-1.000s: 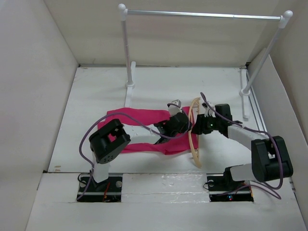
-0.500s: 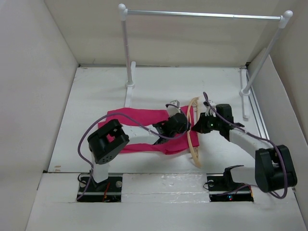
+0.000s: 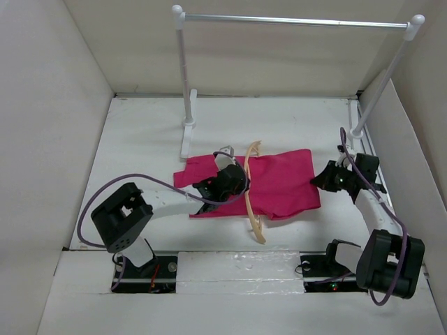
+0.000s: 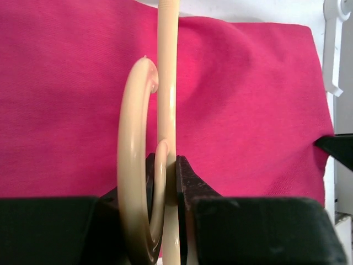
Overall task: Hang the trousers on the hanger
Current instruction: Place trousers on hanger
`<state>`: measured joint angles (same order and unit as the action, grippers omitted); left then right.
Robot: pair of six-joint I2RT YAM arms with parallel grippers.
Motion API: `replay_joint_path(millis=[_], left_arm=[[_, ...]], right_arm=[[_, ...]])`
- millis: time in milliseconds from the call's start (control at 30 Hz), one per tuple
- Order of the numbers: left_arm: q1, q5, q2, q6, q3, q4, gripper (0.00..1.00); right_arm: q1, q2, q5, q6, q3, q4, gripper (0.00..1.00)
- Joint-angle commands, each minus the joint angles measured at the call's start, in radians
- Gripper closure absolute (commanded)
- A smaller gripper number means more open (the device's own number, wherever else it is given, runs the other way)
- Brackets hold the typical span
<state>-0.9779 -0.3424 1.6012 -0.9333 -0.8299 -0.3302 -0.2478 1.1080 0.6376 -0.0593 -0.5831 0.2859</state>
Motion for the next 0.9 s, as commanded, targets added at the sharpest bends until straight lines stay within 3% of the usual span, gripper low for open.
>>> replay_joint_path(millis=[0, 533, 867], left_arm=[[0.019, -0.072, -0.09, 0.086, 0.044, 0.098, 1.0], [0.019, -0.136, -0.164, 0.113, 0.012, 0.172, 1.0], [0.019, -0.168, -0.132, 0.08, -0.058, 0.18, 1.0]], right_arm=[[-0.053, 0.01, 0.042, 0.035, -0.057, -0.036, 1.0], [-0.076, 0.179, 0.062, 0.039, -0.024, -0.139, 1.0], [-0.076, 0.162, 0.053, 0.047, 0.058, -0.119, 1.0]])
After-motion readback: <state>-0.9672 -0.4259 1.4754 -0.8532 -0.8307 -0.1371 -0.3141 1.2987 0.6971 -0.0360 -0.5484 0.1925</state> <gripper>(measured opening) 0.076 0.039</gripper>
